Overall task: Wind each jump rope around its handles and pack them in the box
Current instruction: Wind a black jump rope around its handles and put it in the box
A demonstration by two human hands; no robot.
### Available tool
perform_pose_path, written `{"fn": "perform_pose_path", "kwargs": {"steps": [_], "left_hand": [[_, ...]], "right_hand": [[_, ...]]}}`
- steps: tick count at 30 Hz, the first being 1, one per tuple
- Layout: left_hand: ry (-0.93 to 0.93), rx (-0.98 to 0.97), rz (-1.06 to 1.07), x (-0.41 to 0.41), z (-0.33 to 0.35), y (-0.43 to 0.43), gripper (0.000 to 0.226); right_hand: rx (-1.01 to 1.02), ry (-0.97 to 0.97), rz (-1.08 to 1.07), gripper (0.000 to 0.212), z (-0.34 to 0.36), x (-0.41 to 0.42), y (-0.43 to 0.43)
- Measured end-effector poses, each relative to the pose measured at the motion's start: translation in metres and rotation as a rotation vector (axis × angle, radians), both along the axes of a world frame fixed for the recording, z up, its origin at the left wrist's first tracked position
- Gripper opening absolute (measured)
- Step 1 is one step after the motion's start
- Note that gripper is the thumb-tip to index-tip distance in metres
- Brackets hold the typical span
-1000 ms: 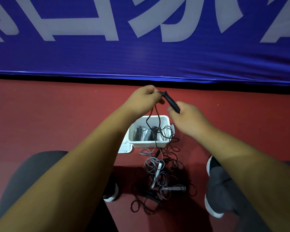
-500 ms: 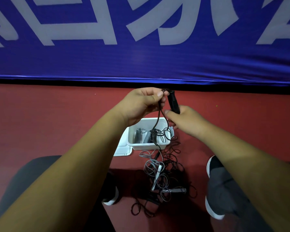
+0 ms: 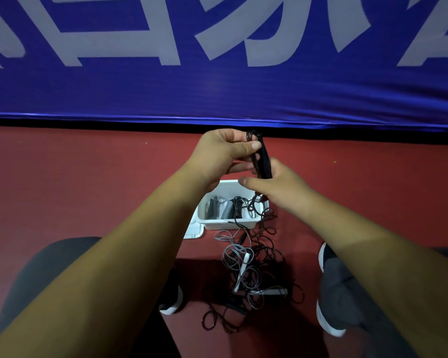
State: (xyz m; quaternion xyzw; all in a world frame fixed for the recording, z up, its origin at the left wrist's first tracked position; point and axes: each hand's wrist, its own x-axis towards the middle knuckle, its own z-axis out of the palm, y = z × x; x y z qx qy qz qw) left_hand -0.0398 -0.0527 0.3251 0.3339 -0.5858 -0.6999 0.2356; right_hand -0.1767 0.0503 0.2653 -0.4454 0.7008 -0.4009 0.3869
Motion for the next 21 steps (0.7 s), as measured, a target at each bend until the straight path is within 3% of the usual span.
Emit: {"fn": "perform_pose_path", "kwargs": {"steps": [4, 7, 13, 17, 19, 21], "left_hand": [[-0.024, 0.003, 0.044, 0.0, 0.001, -0.002, 0.022], [-0.039, -0.011, 0.033, 0.002, 0.003, -0.005, 0.014], [-0.09, -0.033, 0.009, 0.006, 0.005, -0.006, 0.019], [-0.146, 0.046, 0.126, 0.004, -0.008, -0.012, 0.032], [-0.213, 0.088, 0.046, 0.003, -0.024, -0.009, 0.022], [-0.282, -0.018, -0.189, 0.005, -0.04, -0.004, 0.015]], "right_hand": [[-0.01, 0.062, -0.035, 0.039, 0.0, 0.001, 0.001], [-0.023, 0.118, -0.011, 0.024, 0.0, -0.003, 0.0], [-0.005, 0.059, -0.002, 0.021, 0.001, -0.005, 0.0], [-0.068, -0.053, -0.085, 0.024, 0.009, -0.004, -0.001], [-0.119, -0.122, -0.095, 0.019, 0.017, -0.005, 0.0], [-0.161, -0.17, -0.089, 0.016, 0.027, -0.006, 0.001]]}}
